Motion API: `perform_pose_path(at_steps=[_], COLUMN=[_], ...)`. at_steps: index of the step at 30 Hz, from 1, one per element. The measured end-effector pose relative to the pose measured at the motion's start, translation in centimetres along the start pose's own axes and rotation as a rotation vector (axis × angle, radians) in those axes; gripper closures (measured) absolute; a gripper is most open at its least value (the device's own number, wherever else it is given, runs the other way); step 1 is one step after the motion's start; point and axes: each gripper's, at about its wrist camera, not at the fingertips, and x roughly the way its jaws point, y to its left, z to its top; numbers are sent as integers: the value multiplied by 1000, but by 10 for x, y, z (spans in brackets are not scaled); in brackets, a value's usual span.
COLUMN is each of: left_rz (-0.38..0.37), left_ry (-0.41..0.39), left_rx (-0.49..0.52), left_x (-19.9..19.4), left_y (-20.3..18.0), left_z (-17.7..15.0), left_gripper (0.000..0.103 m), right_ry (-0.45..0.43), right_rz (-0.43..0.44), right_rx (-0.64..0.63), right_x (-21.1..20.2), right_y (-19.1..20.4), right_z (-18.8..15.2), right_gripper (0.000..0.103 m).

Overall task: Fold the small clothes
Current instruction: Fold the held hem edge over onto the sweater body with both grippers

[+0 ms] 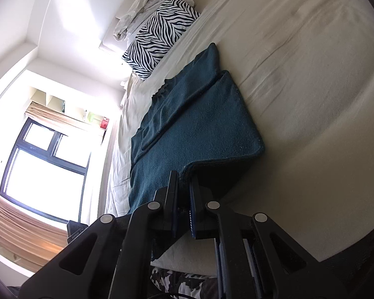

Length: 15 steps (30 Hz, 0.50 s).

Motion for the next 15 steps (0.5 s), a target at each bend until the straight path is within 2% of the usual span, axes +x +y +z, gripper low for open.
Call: perform_pose_path(at_steps=[15], left_rz=[-32], left_ry=[-100], left_rx=[-22], left_x=[19], left_y=[-11], left_z=[71], left_gripper=[96], right_ry=[-133], right_rz=[-11], right_rx=[-29], right_x=[38], right_y=[28], right_z=[87], right_gripper=[96])
